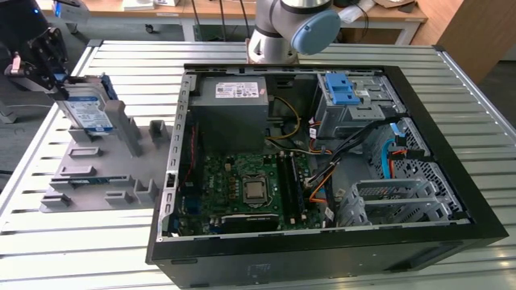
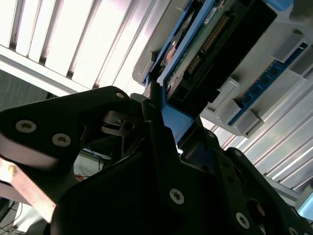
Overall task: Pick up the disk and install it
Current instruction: 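Pick up the disk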
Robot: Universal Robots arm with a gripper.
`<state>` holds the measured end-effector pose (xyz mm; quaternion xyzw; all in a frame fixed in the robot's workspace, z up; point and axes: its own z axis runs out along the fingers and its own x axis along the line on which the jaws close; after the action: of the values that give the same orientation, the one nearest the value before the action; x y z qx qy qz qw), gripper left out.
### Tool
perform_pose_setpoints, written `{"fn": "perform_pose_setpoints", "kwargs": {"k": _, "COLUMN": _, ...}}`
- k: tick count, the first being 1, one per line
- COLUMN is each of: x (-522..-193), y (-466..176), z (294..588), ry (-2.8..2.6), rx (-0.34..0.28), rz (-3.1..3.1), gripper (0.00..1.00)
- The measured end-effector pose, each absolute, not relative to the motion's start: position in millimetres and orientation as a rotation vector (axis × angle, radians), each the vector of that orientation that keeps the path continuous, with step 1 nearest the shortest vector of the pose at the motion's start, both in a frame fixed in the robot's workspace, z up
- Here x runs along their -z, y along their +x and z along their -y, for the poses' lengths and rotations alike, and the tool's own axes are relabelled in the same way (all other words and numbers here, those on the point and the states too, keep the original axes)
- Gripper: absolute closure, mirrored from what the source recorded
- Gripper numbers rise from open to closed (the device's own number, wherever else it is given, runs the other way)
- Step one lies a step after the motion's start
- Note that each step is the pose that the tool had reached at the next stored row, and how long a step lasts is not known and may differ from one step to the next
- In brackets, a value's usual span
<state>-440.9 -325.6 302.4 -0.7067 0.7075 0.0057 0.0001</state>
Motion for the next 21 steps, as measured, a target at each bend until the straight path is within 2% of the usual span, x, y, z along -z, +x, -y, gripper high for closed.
{"fn": "perform_pose_setpoints", "kwargs": {"k": 11, "x": -322, "y": -441, "z": 326, "ry": -2.220, "rx": -0.018, "rz": -2.222, "gripper": 0.64}}
{"fn": "perform_pose_setpoints", "kwargs": {"k": 21, "x": -323, "y": -441, "z": 326, "ry": -2.220, "rx": -0.018, "rz": -2.222, "gripper": 0.64}}
